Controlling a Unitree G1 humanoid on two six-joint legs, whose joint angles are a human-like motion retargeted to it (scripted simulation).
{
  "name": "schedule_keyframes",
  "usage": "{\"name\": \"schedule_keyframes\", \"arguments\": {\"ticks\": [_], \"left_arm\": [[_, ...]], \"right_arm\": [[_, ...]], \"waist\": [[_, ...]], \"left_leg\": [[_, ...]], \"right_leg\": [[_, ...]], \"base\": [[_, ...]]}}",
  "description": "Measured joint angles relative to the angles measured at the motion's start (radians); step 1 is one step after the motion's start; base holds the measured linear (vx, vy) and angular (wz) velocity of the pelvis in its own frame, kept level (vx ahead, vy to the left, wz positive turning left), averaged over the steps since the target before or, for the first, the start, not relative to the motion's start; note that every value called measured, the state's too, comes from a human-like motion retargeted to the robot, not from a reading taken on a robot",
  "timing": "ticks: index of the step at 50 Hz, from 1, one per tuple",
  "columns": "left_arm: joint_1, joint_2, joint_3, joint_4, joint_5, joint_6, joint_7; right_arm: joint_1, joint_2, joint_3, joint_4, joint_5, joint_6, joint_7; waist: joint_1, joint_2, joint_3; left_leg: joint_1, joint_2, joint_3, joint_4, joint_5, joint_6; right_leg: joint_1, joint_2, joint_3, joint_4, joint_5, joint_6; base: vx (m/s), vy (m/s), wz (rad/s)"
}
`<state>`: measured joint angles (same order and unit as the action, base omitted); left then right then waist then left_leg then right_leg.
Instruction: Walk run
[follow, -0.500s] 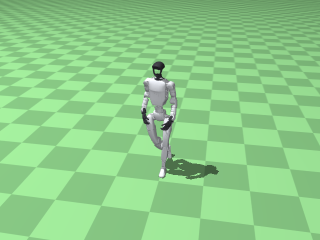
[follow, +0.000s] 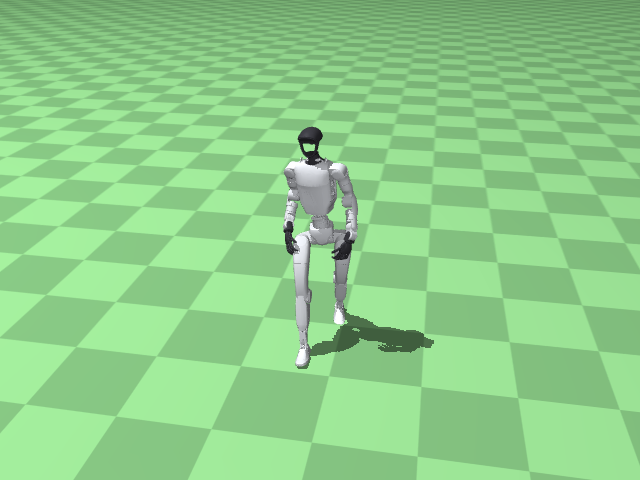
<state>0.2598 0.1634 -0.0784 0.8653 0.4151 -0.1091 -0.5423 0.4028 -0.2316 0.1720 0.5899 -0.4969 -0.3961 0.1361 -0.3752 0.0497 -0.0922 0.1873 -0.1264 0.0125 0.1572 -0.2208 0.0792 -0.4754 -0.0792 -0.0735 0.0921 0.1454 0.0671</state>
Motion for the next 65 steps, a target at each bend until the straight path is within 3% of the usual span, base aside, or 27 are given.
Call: {"name": "schedule_keyframes", "arguments": {"ticks": [2,5,8,12,15,18,22,28,30,32,35,37,39,41,42,45,48,51,60,62,65], "left_arm": [[0.008,-0.010,0.021,0.015,-0.020,0.000,-0.003],[0.011,-0.034,0.043,0.037,-0.061,0.004,-0.018],[0.000,-0.027,0.029,0.027,-0.113,-0.023,-0.024],[-0.012,0.023,0.015,-0.035,-0.066,-0.086,0.009],[-0.012,0.026,0.030,-0.066,-0.077,-0.140,0.069],[-0.007,0.021,0.028,-0.075,-0.132,-0.172,0.102],[-0.005,0.010,0.034,-0.066,-0.146,-0.179,0.104],[-0.004,-0.006,0.037,-0.035,-0.100,-0.137,0.090],[-0.005,-0.016,0.052,-0.035,-0.091,-0.126,0.093],[-0.004,-0.032,0.070,-0.036,-0.109,-0.126,0.100],[0.008,-0.049,0.102,-0.029,-0.133,-0.119,0.108],[0.007,-0.059,0.120,-0.021,-0.148,-0.105,0.108],[0.001,-0.051,0.119,-0.024,-0.159,-0.082,0.092],[-0.005,-0.026,0.099,-0.032,-0.149,-0.067,0.082],[-0.009,-0.014,0.089,-0.034,-0.137,-0.065,0.075],[-0.020,0.003,0.069,-0.031,-0.085,-0.049,0.027],[-0.016,-0.003,0.052,-0.034,-0.058,-0.027,-0.013],[-0.010,-0.005,0.046,-0.032,-0.061,-0.046,-0.010],[-0.006,-0.026,0.083,0.016,-0.116,-0.024,-0.050],[-0.004,-0.034,0.087,0.019,-0.128,-0.021,-0.042],[0.000,-0.046,0.093,0.020,-0.137,-0.020,-0.025]], "right_arm": [[0.000,0.014,-0.007,-0.001,0.036,-0.008,0.005],[-0.015,0.011,-0.020,0.008,0.045,-0.006,0.026],[-0.023,-0.022,-0.003,-0.006,-0.035,0.033,0.027],[-0.046,-0.062,0.034,0.029,-0.104,0.034,0.051],[-0.063,-0.089,0.066,0.064,-0.114,0.038,0.100],[-0.066,-0.109,0.087,0.078,-0.110,0.026,0.117],[-0.072,-0.122,0.102,0.093,-0.118,0.016,0.138],[-0.084,-0.112,0.101,0.116,-0.144,0.029,0.177],[-0.082,-0.102,0.094,0.117,-0.165,0.032,0.173],[-0.074,-0.090,0.087,0.120,-0.183,0.036,0.157],[-0.060,-0.068,0.082,0.134,-0.181,0.047,0.131],[-0.060,-0.047,0.078,0.152,-0.162,0.048,0.118],[-0.064,-0.041,0.083,0.157,-0.153,0.048,0.110],[-0.066,-0.050,0.097,0.142,-0.170,0.047,0.093],[-0.067,-0.056,0.100,0.133,-0.187,0.046,0.079],[-0.072,-0.057,0.086,0.120,-0.204,0.027,0.024],[-0.060,-0.034,0.057,0.111,-0.111,-0.006,0.001],[-0.050,-0.024,0.048,0.095,-0.047,-0.041,-0.032],[-0.056,-0.024,0.078,0.101,-0.069,-0.041,-0.009],[-0.056,-0.036,0.084,0.092,-0.086,-0.042,-0.017],[-0.054,-0.039,0.095,0.089,-0.092,-0.039,-0.028]], "waist": [[-0.029,0.020,-0.013],[-0.012,0.026,-0.010],[-0.004,-0.025,-0.012],[0.029,-0.056,-0.017],[0.109,-0.092,-0.003],[0.164,-0.090,0.006],[0.176,-0.056,0.024],[0.120,-0.024,0.017],[0.118,-0.032,0.009],[0.139,-0.051,-0.006],[0.188,-0.098,-0.034],[0.194,-0.099,-0.043],[0.200,-0.064,-0.038],[0.198,-0.019,-0.029],[0.197,0.001,-0.025],[0.186,0.038,-0.017],[0.148,0.068,-0.010],[0.110,0.071,-0.008],[0.095,-0.047,0.021],[0.081,-0.060,0.029],[0.068,-0.075,0.042]], "left_leg": [[-0.018,0.037,-0.034,0.072,0.135,-0.070],[-0.094,0.058,-0.063,0.288,0.423,-0.206],[-0.225,0.038,-0.024,0.567,0.601,-0.285],[-0.376,0.175,0.187,0.753,0.435,-0.165],[-0.461,0.157,0.274,0.733,0.318,-0.140],[-0.540,0.094,0.252,0.569,0.223,-0.136],[-0.587,0.101,0.366,0.275,0.169,-0.023],[-0.573,0.015,0.601,-0.077,0.036,0.026],[-0.556,0.003,0.639,-0.108,0.057,0.062],[-0.538,0.006,0.634,-0.087,0.117,0.137],[-0.513,0.010,0.559,-0.069,0.145,0.183],[-0.504,0.024,0.495,-0.021,0.090,0.183],[-0.504,0.064,0.434,0.029,0.055,0.183],[-0.473,0.103,0.424,0.050,0.027,0.183],[-0.456,0.114,0.412,0.050,0.019,0.183],[-0.407,0.095,0.333,0.023,0.014,0.183],[-0.354,0.073,0.249,-0.009,0.016,0.183],[-0.315,0.043,0.151,-0.014,0.004,0.183],[-0.150,-0.105,-0.079,-0.001,-0.031,0.183],[-0.111,-0.124,-0.140,0.016,-0.037,0.183],[-0.059,-0.145,-0.208,0.053,-0.045,0.183]], "right_leg": [[0.032,0.007,-0.005,0.029,0.008,-0.020],[0.084,0.019,0.031,0.088,-0.075,-0.068],[0.169,-0.040,-0.066,0.045,-0.095,-0.091],[0.239,-0.039,-0.101,0.028,-0.144,-0.101],[0.285,-0.024,-0.074,0.000,-0.149,-0.110],[0.330,0.007,-0.102,-0.023,-0.168,-0.114],[0.402,0.073,-0.161,-0.043,-0.219,-0.128],[0.507,0.143,-0.300,-0.054,-0.298,-0.122],[0.526,0.154,-0.288,-0.031,-0.301,-0.109],[0.543,0.142,-0.300,0.000,-0.271,-0.080],[0.578,0.122,-0.282,0.068,-0.140,-0.020],[0.561,0.111,-0.290,0.170,0.056,0.055],[0.499,0.125,-0.244,0.329,0.209,0.111],[0.426,0.170,-0.187,0.498,0.284,0.123],[0.391,0.188,-0.164,0.569,0.282,0.119],[0.291,0.212,-0.088,0.684,0.131,0.079],[0.221,0.157,-0.092,0.662,-0.016,0.002],[0.181,0.095,-0.121,0.516,-0.076,-0.039],[0.103,0.071,0.219,0.065,-0.096,0.014],[0.089,0.073,0.284,-0.006,-0.105,0.065],[0.101,0.071,0.333,-0.057,-0.094,0.195]], "base": [[0.81,-0.35,1.15],[0.86,-0.33,0.61],[0.73,-0.30,0.65],[0.58,-0.25,0.55],[0.47,-0.15,-0.43],[0.60,-0.14,-0.14],[0.59,-0.08,0.53],[0.64,-0.10,0.90],[0.73,-0.10,0.40],[0.93,-0.08,-0.08],[0.95,-0.29,-0.53],[0.80,0.02,0.03],[0.71,0.20,0.49],[0.71,0.12,0.80],[0.63,0.13,1.00],[0.52,0.15,1.29],[0.62,0.14,1.98],[0.59,0.01,2.20],[0.61,-0.01,1.83],[0.74,0.03,2.07],[0.71,-0.04,1.72]]}}
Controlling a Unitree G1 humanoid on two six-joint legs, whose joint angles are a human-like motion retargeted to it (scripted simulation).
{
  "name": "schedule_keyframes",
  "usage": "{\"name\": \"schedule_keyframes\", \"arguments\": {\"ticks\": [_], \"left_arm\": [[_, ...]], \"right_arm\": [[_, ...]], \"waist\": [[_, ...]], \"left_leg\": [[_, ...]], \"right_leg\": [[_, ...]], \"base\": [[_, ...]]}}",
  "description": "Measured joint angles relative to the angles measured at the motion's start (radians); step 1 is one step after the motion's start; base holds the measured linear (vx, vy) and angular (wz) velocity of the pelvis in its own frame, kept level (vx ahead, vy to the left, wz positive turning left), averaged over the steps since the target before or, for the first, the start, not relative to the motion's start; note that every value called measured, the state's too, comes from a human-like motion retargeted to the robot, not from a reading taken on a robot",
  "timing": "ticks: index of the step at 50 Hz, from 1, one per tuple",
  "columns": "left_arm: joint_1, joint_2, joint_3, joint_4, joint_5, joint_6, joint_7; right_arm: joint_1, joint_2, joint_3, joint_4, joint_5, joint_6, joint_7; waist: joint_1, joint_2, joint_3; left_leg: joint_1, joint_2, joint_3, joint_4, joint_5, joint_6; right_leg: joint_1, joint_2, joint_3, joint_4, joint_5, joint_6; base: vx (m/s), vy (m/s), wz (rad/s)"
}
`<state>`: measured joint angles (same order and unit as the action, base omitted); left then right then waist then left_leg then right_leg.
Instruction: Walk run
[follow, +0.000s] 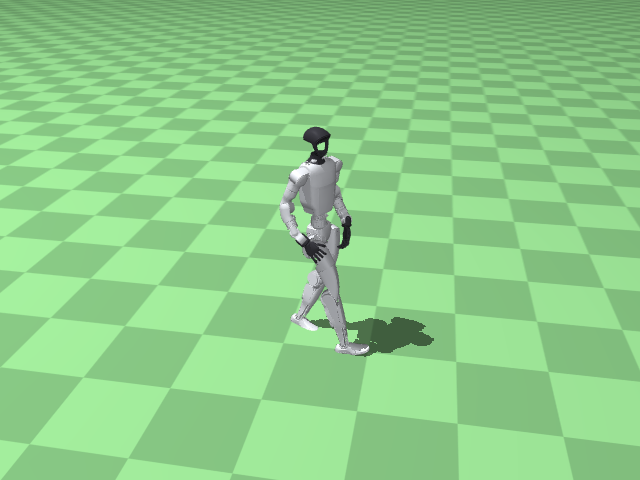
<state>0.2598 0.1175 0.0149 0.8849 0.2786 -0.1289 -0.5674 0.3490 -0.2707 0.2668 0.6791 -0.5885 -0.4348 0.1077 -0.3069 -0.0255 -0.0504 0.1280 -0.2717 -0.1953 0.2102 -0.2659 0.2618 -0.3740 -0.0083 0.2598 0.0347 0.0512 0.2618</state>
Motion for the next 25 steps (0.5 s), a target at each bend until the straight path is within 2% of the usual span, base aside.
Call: {"name": "schedule_keyframes", "arguments": {"ticks": [3,5,7,8,10,12,13,15,18,20,22,25], "left_arm": [[0.014,-0.012,-0.004,-0.005,-0.011,0.000,0.016],[0.014,-0.012,-0.004,-0.001,-0.008,0.002,0.017],[0.008,-0.015,0.000,0.008,0.005,-0.001,0.000],[0.000,-0.015,-0.011,0.013,0.008,-0.001,-0.010],[-0.012,-0.011,-0.032,0.006,-0.001,-0.005,-0.023],[-0.016,0.013,-0.052,-0.030,-0.008,-0.035,-0.033],[-0.016,0.029,-0.062,-0.054,-0.003,-0.053,-0.030],[-0.015,0.059,-0.073,-0.100,0.022,-0.089,0.000],[-0.012,0.068,-0.077,-0.139,0.052,-0.131,0.083],[-0.014,0.063,-0.081,-0.151,0.045,-0.148,0.114],[-0.014,0.051,-0.084,-0.155,0.031,-0.152,0.115],[-0.010,0.029,-0.082,-0.160,0.032,-0.147,0.119]], "right_arm": [[0.006,0.002,-0.006,-0.008,0.009,0.004,-0.004],[0.001,0.016,-0.020,-0.005,0.034,0.002,-0.009],[0.002,0.042,-0.039,0.004,0.063,-0.002,0.008],[0.006,0.051,-0.056,0.005,0.073,0.006,0.025],[0.011,0.046,-0.061,-0.008,0.066,0.040,0.043],[0.004,0.022,-0.048,-0.019,0.019,0.058,0.046],[-0.003,0.010,-0.041,-0.017,-0.010,0.064,0.052],[-0.012,-0.007,-0.024,-0.010,-0.059,0.080,0.080],[-0.008,-0.027,-0.006,-0.012,-0.078,0.093,0.107],[-0.001,-0.025,-0.007,-0.010,-0.068,0.091,0.093],[0.008,-0.019,-0.014,-0.005,-0.062,0.088,0.077],[0.016,-0.007,-0.023,0.010,-0.061,0.095,0.089]], "waist": [[-0.018,-0.006,-0.011],[-0.054,0.000,-0.028],[-0.047,0.026,-0.037],[-0.042,0.040,-0.037],[-0.047,0.043,-0.046],[-0.064,0.036,-0.061],[-0.068,0.034,-0.063],[-0.046,0.021,-0.057],[0.028,-0.001,-0.045],[0.066,-0.005,-0.040],[0.110,-0.002,-0.031],[0.152,0.017,-0.015]], "left_leg": [[0.028,-0.040,-0.071,0.032,0.058,0.000],[0.021,-0.043,-0.123,0.103,0.131,-0.049],[-0.033,-0.036,-0.112,0.230,0.293,-0.139],[-0.080,-0.042,-0.108,0.326,0.389,-0.209],[-0.188,0.009,0.010,0.496,0.525,-0.380],[-0.266,0.124,0.220,0.602,0.593,-0.443],[-0.297,0.171,0.300,0.645,0.581,-0.418],[-0.356,0.206,0.398,0.712,0.476,-0.367],[-0.453,0.149,0.417,0.695,0.376,-0.349],[-0.514,0.142,0.437,0.645,0.291,-0.322],[-0.568,0.151,0.458,0.548,0.246,-0.262],[-0.603,0.230,0.584,0.327,0.237,-0.145]], "right_leg": [[0.038,0.002,0.069,0.045,0.095,-0.028],[0.042,-0.035,-0.076,0.084,0.095,-0.063],[0.071,-0.007,0.005,0.124,0.020,-0.085],[0.083,-0.021,-0.038,0.132,-0.003,-0.097],[0.112,-0.062,-0.127,0.126,-0.036,-0.130],[0.132,-0.100,-0.241,0.121,-0.058,-0.166],[0.145,-0.102,-0.263,0.123,-0.074,-0.182],[0.177,-0.115,-0.316,0.114,-0.087,-0.204],[0.222,-0.121,-0.374,0.089,-0.098,-0.224],[0.252,-0.118,-0.433,0.075,-0.113,-0.230],[0.287,-0.102,-0.485,0.058,-0.130,-0.232],[0.350,-0.061,-0.588,0.033,-0.168,-0.234]], "base": [[0.71,0.06,1.67],[0.65,-0.03,2.05],[0.78,-0.15,1.94],[0.69,-0.09,2.13],[0.61,-0.06,2.27],[0.53,-0.07,2.34],[0.48,-0.06,2.06],[0.50,-0.04,1.48],[0.45,0.02,0.98],[0.44,0.00,1.23],[0.53,0.02,1.20],[0.50,0.04,1.43]]}}
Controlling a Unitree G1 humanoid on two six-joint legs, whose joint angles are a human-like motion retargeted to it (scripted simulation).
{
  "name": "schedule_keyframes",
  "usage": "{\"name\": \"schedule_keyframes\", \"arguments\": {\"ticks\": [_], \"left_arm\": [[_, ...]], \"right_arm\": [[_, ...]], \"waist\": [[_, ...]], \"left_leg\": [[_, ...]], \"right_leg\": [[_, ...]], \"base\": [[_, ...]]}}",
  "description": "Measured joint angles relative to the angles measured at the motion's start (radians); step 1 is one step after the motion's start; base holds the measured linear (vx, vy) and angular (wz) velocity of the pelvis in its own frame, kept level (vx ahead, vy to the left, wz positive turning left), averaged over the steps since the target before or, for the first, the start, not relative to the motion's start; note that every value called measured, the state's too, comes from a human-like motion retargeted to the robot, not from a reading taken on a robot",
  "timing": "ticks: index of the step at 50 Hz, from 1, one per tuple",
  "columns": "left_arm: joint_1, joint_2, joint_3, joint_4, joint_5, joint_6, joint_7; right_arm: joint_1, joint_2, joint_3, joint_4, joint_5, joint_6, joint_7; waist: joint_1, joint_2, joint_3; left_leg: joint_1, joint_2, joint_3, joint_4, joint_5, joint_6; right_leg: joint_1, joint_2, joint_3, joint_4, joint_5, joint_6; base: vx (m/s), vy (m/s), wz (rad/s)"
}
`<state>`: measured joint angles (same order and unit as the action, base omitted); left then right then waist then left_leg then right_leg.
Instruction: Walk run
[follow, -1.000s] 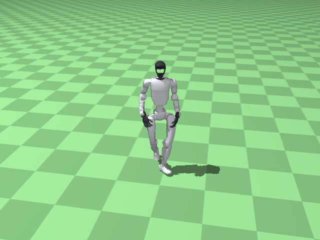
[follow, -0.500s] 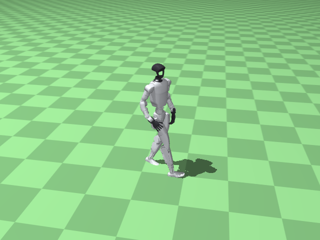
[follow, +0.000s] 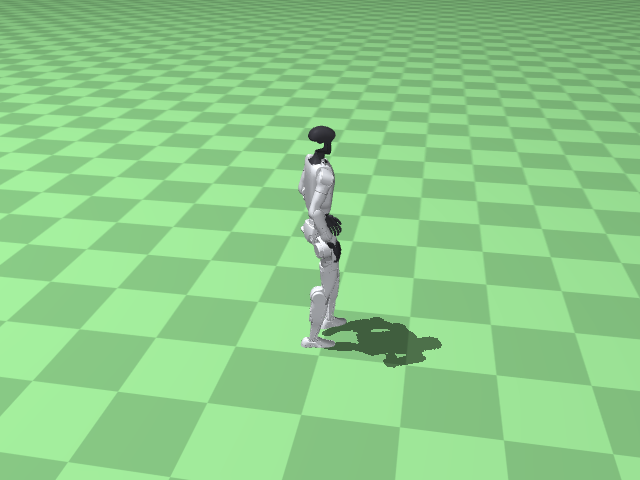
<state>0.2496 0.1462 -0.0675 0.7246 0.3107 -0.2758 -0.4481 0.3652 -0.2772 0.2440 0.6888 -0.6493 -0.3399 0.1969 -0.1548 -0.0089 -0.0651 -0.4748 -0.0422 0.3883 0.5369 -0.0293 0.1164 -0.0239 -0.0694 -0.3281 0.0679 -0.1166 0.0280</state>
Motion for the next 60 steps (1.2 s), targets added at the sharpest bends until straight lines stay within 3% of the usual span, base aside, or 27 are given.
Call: {"name": "schedule_keyframes", "arguments": {"ticks": [5,10,12,15,18,19,24,28,32,36,38,40,42,43,45,48,51,53,55,57,60], "left_arm": [[0.015,-0.050,0.040,0.022,0.055,-0.009,0.081],[-0.001,-0.073,0.089,0.078,-0.008,0.026,0.039],[-0.010,-0.069,0.094,0.092,-0.029,0.047,0.013],[-0.013,-0.043,0.082,0.084,-0.002,0.088,-0.023],[0.010,-0.029,0.080,0.065,0.044,0.091,-0.045],[0.014,-0.030,0.075,0.064,0.049,0.088,-0.040],[0.019,-0.045,0.039,0.087,0.056,0.082,-0.028],[0.016,-0.048,0.014,0.120,0.081,0.092,-0.019],[-0.001,-0.054,0.018,0.172,0.096,0.121,-0.050],[-0.005,-0.067,0.036,0.217,0.072,0.142,-0.070],[0.000,-0.069,0.041,0.225,0.056,0.139,-0.061],[0.006,-0.072,0.051,0.235,0.043,0.142,-0.066],[0.011,-0.074,0.054,0.245,0.032,0.149,-0.083],[0.012,-0.072,0.053,0.248,0.028,0.152,-0.093],[0.014,-0.063,0.044,0.248,0.025,0.157,-0.107],[0.024,-0.069,0.064,0.253,0.013,0.164,-0.117],[0.029,-0.087,0.055,0.272,-0.021,0.158,-0.095],[0.018,-0.088,0.023,0.268,-0.041,0.143,-0.065],[0.002,-0.064,-0.005,0.237,-0.012,0.126,-0.039],[0.011,-0.030,-0.022,0.188,0.047,0.100,-0.007],[0.016,-0.021,-0.014,0.141,0.078,0.048,0.053]], "right_arm": [[-0.006,0.012,0.013,0.027,-0.023,0.022,0.044],[0.007,0.030,0.023,0.058,-0.062,0.031,0.010],[0.011,0.044,0.015,0.074,-0.050,0.026,0.001],[0.008,0.059,0.003,0.086,-0.031,0.016,0.013],[-0.003,0.047,0.032,0.080,-0.040,0.012,0.011],[-0.009,0.041,0.040,0.075,-0.052,0.014,0.002],[-0.018,0.045,0.026,0.040,-0.076,0.008,-0.078],[0.004,0.062,0.008,0.033,0.004,-0.058,-0.201],[0.024,0.077,0.013,0.051,0.061,-0.108,-0.278],[0.010,0.065,0.025,0.058,0.042,-0.091,-0.232],[-0.003,0.048,0.035,0.049,0.007,-0.073,-0.208],[-0.020,0.031,0.050,0.041,-0.026,-0.060,-0.193],[-0.033,0.022,0.064,0.036,-0.046,-0.050,-0.191],[-0.038,0.022,0.066,0.033,-0.048,-0.047,-0.194],[-0.039,0.029,0.057,0.028,-0.028,-0.052,-0.208],[-0.018,0.075,0.021,0.029,0.060,-0.075,-0.224],[-0.011,0.114,-0.029,0.045,0.140,-0.080,-0.156],[-0.017,0.103,-0.047,0.040,0.115,-0.041,-0.136],[-0.028,0.079,-0.040,0.031,0.065,-0.014,-0.132],[-0.023,0.072,-0.024,0.039,0.027,-0.006,-0.114],[-0.027,0.059,-0.013,0.053,-0.009,0.016,-0.072]], "waist": [[0.007,-0.006,0.019],[0.051,-0.081,-0.011],[0.077,-0.090,-0.024],[0.089,-0.069,-0.054],[0.040,0.006,-0.059],[0.030,0.029,-0.056],[-0.006,0.092,-0.043],[-0.057,0.098,-0.052],[-0.094,0.050,-0.061],[-0.103,-0.008,-0.035],[-0.116,-0.018,-0.020],[-0.123,-0.024,-0.015],[-0.148,-0.018,-0.020],[-0.164,-0.010,-0.025],[-0.198,0.011,-0.035],[-0.261,0.057,-0.047],[-0.237,0.075,-0.064],[-0.244,0.050,-0.070],[-0.251,0.009,-0.086],[-0.233,0.002,-0.077],[-0.169,-0.037,-0.068]], "left_leg": [[-0.011,-0.091,0.025,-0.367,-0.079,0.145],[0.072,-0.121,0.135,-0.451,-0.068,0.145],[0.104,-0.116,0.169,-0.451,-0.023,0.145],[0.123,-0.107,0.037,-0.439,-0.010,0.145],[0.176,-0.046,-0.055,-0.383,-0.068,0.145],[0.195,-0.032,-0.072,-0.372,-0.083,0.145],[0.290,-0.024,-0.175,-0.385,-0.114,0.145],[0.359,-0.063,-0.280,-0.416,-0.126,0.145],[0.436,-0.126,-0.378,-0.430,-0.151,0.145],[0.546,-0.182,-0.467,-0.437,-0.182,0.145],[0.596,-0.193,-0.510,-0.437,-0.194,0.145],[0.635,-0.203,-0.532,-0.439,-0.200,0.145],[0.662,-0.209,-0.554,-0.441,-0.186,0.138],[0.668,-0.202,-0.565,-0.437,-0.171,0.119],[0.678,-0.184,-0.595,-0.411,-0.126,0.068],[0.684,-0.140,-0.650,-0.322,0.038,-0.067],[0.636,-0.104,-0.588,-0.158,0.308,-0.281],[0.568,-0.106,-0.449,-0.005,0.437,-0.369],[0.495,-0.087,-0.314,0.120,0.518,-0.378],[0.412,-0.044,-0.334,0.254,0.397,-0.361],[0.286,-0.025,-0.226,0.326,0.259,-0.256]], "right_leg": [[0.106,0.048,-0.154,-0.039,-0.042,0.006],[0.181,0.032,-0.219,-0.015,0.020,0.042],[0.210,0.031,-0.232,0.022,0.131,0.064],[0.212,0.023,-0.245,0.137,0.419,0.047],[0.125,0.051,-0.199,0.399,0.620,-0.107],[0.078,0.075,-0.145,0.482,0.632,-0.112],[-0.141,0.186,0.094,0.664,0.438,-0.016],[-0.266,0.110,0.094,0.556,0.280,-0.045],[-0.336,0.030,0.124,0.291,0.281,-0.018],[-0.399,0.026,0.275,0.066,0.259,0.017],[-0.428,0.016,0.245,-0.025,0.233,0.073],[-0.454,-0.002,0.173,-0.084,0.198,0.199],[-0.471,-0.003,0.114,-0.078,0.205,0.127],[-0.477,0.010,0.118,-0.055,0.220,0.048],[-0.479,0.035,0.157,-0.001,0.226,-0.055],[-0.439,0.046,0.152,0.049,0.270,-0.068],[-0.401,0.069,0.188,0.107,0.208,-0.127],[-0.347,-0.015,0.094,0.118,0.169,-0.127],[-0.303,-0.065,0.065,0.114,0.133,-0.128],[-0.230,0.008,0.094,0.081,0.099,-0.157],[-0.150,0.014,0.073,0.027,0.096,-0.164]], "base": [[0.45,-0.04,1.42],[0.77,-0.14,0.72],[0.97,0.06,0.45],[0.88,0.04,0.50],[1.08,0.19,1.00],[0.72,0.20,1.20],[0.72,0.10,1.37],[0.71,0.00,1.92],[0.71,-0.13,1.85],[0.78,-0.18,1.25],[0.76,-0.14,0.90],[0.76,-0.15,0.52],[0.86,-0.16,0.56],[0.87,-0.20,0.79],[0.90,-0.24,1.10],[0.99,-0.34,1.24],[1.04,-0.33,0.51],[1.02,-0.16,0.82],[0.81,-0.28,0.60],[0.67,-0.48,0.11],[0.73,-0.32,-0.53]]}}
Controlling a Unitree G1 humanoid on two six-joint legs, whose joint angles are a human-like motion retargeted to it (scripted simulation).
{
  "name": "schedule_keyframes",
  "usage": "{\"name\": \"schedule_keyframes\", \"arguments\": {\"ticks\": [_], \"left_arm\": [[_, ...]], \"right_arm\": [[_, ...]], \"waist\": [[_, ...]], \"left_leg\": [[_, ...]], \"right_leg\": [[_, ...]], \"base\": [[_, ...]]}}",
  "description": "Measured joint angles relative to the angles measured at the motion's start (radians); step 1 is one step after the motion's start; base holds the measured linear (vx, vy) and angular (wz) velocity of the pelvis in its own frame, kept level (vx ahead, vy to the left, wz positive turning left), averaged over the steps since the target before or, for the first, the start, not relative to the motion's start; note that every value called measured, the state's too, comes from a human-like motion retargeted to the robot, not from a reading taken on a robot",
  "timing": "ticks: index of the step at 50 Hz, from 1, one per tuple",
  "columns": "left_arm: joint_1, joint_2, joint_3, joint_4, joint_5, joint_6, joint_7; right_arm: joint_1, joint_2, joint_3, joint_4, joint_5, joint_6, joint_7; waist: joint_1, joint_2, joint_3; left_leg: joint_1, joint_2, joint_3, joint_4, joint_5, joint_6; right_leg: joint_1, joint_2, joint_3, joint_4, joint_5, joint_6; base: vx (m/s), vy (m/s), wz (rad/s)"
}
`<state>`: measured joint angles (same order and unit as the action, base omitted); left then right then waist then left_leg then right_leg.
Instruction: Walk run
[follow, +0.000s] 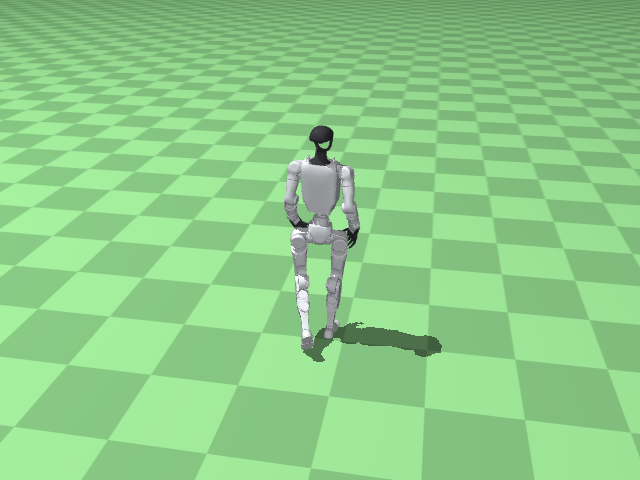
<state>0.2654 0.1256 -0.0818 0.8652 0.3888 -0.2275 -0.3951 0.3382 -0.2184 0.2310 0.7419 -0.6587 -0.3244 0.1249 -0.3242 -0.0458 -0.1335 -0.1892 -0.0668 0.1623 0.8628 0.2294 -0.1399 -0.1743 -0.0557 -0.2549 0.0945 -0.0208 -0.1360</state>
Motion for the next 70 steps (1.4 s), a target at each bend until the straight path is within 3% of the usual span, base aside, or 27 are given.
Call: {"name": "schedule_keyframes", "arguments": {"ticks": [4,7,10,12,14,17,20,23,25,27,32,35,41,48,50,52,54,57,59,60,61,65,70], "left_arm": [[0.005,0.003,0.005,-0.038,-0.042,-0.041,0.024],[0.011,0.009,0.010,-0.073,-0.023,-0.050,0.028],[0.021,0.001,0.014,-0.088,0.001,-0.054,0.040],[0.021,-0.010,0.019,-0.083,0.012,-0.042,0.049],[0.018,-0.021,0.028,-0.072,0.018,-0.024,0.050],[0.004,-0.028,0.050,-0.059,-0.011,-0.002,0.004],[-0.003,-0.029,0.065,-0.059,-0.052,-0.007,0.001],[0.005,-0.035,0.082,-0.052,-0.067,0.000,0.009],[0.004,-0.030,0.088,-0.052,-0.050,0.050,-0.024],[-0.001,-0.009,0.074,-0.060,-0.025,0.089,-0.043],[-0.004,-0.004,0.043,-0.019,-0.014,0.110,-0.090],[0.001,0.004,0.016,-0.020,0.009,0.111,-0.077],[0.001,-0.011,0.035,-0.006,0.033,0.125,-0.104],[-0.018,-0.012,0.044,0.023,0.039,0.144,-0.130],[-0.021,-0.007,0.041,0.031,0.052,0.143,-0.131],[-0.015,-0.006,0.040,0.043,0.057,0.152,-0.125],[-0.007,-0.015,0.051,0.063,0.045,0.162,-0.113],[0.009,-0.041,0.048,0.098,-0.001,0.161,-0.098],[0.007,-0.046,0.027,0.098,-0.024,0.158,-0.099],[0.004,-0.038,0.015,0.088,-0.024,0.156,-0.101],[0.002,-0.021,0.006,0.066,-0.003,0.147,-0.100],[-0.002,0.027,-0.012,-0.012,0.078,0.073,-0.042],[0.006,0.032,-0.013,-0.065,0.048,-0.003,0.022]], "right_arm": [[-0.004,-0.002,-0.006,0.009,-0.048,0.029,0.049],[-0.011,-0.002,-0.006,0.018,-0.072,0.042,0.093],[-0.010,-0.002,-0.002,0.027,-0.082,0.049,0.126],[-0.014,-0.001,-0.002,0.035,-0.086,0.054,0.134],[-0.011,0.003,-0.009,0.042,-0.082,0.062,0.129],[-0.001,0.017,-0.016,0.061,-0.047,0.069,0.125],[0.008,0.028,-0.025,0.077,-0.015,0.097,0.138],[0.016,0.047,-0.035,0.085,-0.004,0.104,0.139],[0.010,0.054,-0.017,0.088,-0.004,0.105,0.121],[-0.001,0.042,0.005,0.067,-0.023,0.102,0.107],[-0.002,0.021,-0.004,-0.011,-0.097,0.061,0.000],[0.010,0.017,-0.017,-0.041,-0.036,-0.012,-0.064],[0.018,0.012,-0.024,-0.051,0.030,-0.058,-0.060],[0.022,0.015,-0.027,-0.056,0.046,-0.019,-0.044],[0.019,0.025,-0.030,-0.054,0.074,-0.027,-0.027],[0.024,0.030,-0.032,-0.054,0.093,-0.029,-0.015],[0.025,0.032,-0.033,-0.052,0.110,-0.029,-0.010],[0.024,0.013,-0.046,-0.050,0.103,-0.031,0.004],[0.014,-0.011,-0.043,-0.049,0.065,-0.012,0.014],[0.009,-0.021,-0.035,-0.048,0.043,-0.001,0.019],[0.006,-0.025,-0.025,-0.040,0.026,0.005,0.032],[0.000,-0.028,-0.007,-0.006,-0.010,0.028,0.086],[0.018,-0.040,0.005,-0.013,-0.054,0.038,0.080]], "waist": [[0.071,-0.014,0.004],[0.086,0.010,0.022],[0.096,0.024,0.039],[0.107,0.018,0.043],[0.102,0.011,0.041],[0.121,0.008,0.041],[0.173,-0.004,0.027],[0.184,0.002,0.001],[0.169,0.026,0.003],[0.173,0.048,0.017],[0.147,0.112,0.027],[0.067,0.131,0.036],[-0.003,0.058,0.058],[-0.037,0.050,0.066],[-0.049,0.061,0.051],[-0.073,0.079,0.030],[-0.075,0.090,-0.003],[-0.059,0.105,-0.035],[-0.064,0.078,-0.042],[-0.070,0.059,-0.046],[-0.060,0.046,-0.049],[-0.021,0.008,-0.044],[0.054,-0.020,-0.027]], "left_leg": [[-0.150,0.004,0.052,-0.134,-0.153,0.108],[-0.217,-0.012,0.036,-0.369,-0.186,0.199],[-0.254,-0.007,0.119,-0.625,-0.240,0.292],[-0.272,-0.065,0.102,-0.779,-0.287,0.314],[-0.266,-0.107,0.080,-0.883,-0.315,0.288],[-0.242,-0.098,0.092,-0.859,-0.305,0.281],[-0.217,-0.077,0.123,-0.802,-0.216,0.326],[-0.192,-0.056,0.008,-0.735,-0.203,0.317],[-0.172,-0.021,-0.027,-0.679,-0.259,0.322],[-0.102,0.020,0.066,-0.684,-0.295,0.331],[0.019,0.041,0.059,-0.744,-0.342,0.315],[0.084,0.020,0.028,-0.775,-0.364,0.318],[0.233,-0.086,-0.010,-0.797,-0.436,0.320],[0.388,-0.076,-0.057,-0.785,-0.490,0.262],[0.401,-0.062,-0.075,-0.757,-0.466,0.222],[0.412,-0.024,-0.097,-0.716,-0.391,0.155],[0.406,0.005,-0.104,-0.656,-0.242,0.061],[0.354,0.014,-0.161,-0.481,0.065,-0.092],[0.281,-0.024,-0.158,-0.302,0.207,-0.122],[0.241,-0.032,-0.145,-0.211,0.265,-0.122],[0.201,-0.024,-0.133,-0.150,0.248,-0.110],[0.035,0.086,0.014,0.008,0.045,0.010],[-0.138,0.035,0.059,-0.157,-0.143,0.110]], "right_leg": [[0.065,0.054,0.029,-0.036,-0.034,-0.013],[0.120,0.114,0.022,-0.054,-0.070,-0.025],[0.180,0.153,0.025,-0.059,-0.109,-0.035],[0.216,0.160,0.039,-0.062,-0.120,-0.037],[0.250,0.165,0.034,-0.055,-0.122,-0.033],[0.301,0.177,0.046,-0.016,-0.086,-0.007],[0.334,0.169,0.072,0.045,0.054,0.040],[0.316,0.142,0.054,0.192,0.352,0.085],[0.245,0.119,0.008,0.389,0.492,0.064],[0.152,0.088,-0.016,0.612,0.536,0.031],[-0.040,0.160,0.042,0.673,0.331,0.081],[-0.149,0.132,0.000,0.592,0.197,0.102],[-0.248,-0.002,-0.058,0.182,0.170,0.165],[-0.336,-0.005,0.037,-0.105,0.081,0.210],[-0.337,-0.004,0.022,-0.052,0.104,0.137],[-0.326,0.009,0.011,-0.009,0.130,0.087],[-0.315,0.020,0.039,0.032,0.191,0.080],[-0.286,0.086,0.195,0.098,0.119,0.018],[-0.225,0.016,0.107,0.105,0.081,0.006],[-0.188,-0.022,0.042,0.092,0.078,0.002],[-0.157,-0.008,0.050,0.082,0.061,-0.009],[-0.050,0.017,0.065,0.033,0.029,-0.014],[0.046,0.075,0.130,-0.020,-0.001,-0.042]], "base": [[0.74,-0.28,-0.45],[0.69,-0.20,-0.07],[0.79,-0.15,-0.21],[0.91,-0.14,-0.28],[0.80,-0.11,-0.07],[0.89,-0.09,-0.43],[1.05,-0.07,-0.90],[1.17,0.00,-0.75],[0.98,0.04,-0.40],[0.92,0.04,-0.41],[0.79,0.02,0.04],[0.75,0.00,1.20],[0.79,-0.12,0.69],[0.91,-0.25,0.48],[0.89,-0.32,0.66],[1.06,-0.46,0.80],[0.97,-0.45,0.25],[1.14,-0.41,-0.01],[1.01,-0.32,0.11],[0.80,-0.38,-0.13],[0.76,-0.41,-0.27],[0.73,-0.32,-0.32],[0.77,-0.23,-0.74]]}}
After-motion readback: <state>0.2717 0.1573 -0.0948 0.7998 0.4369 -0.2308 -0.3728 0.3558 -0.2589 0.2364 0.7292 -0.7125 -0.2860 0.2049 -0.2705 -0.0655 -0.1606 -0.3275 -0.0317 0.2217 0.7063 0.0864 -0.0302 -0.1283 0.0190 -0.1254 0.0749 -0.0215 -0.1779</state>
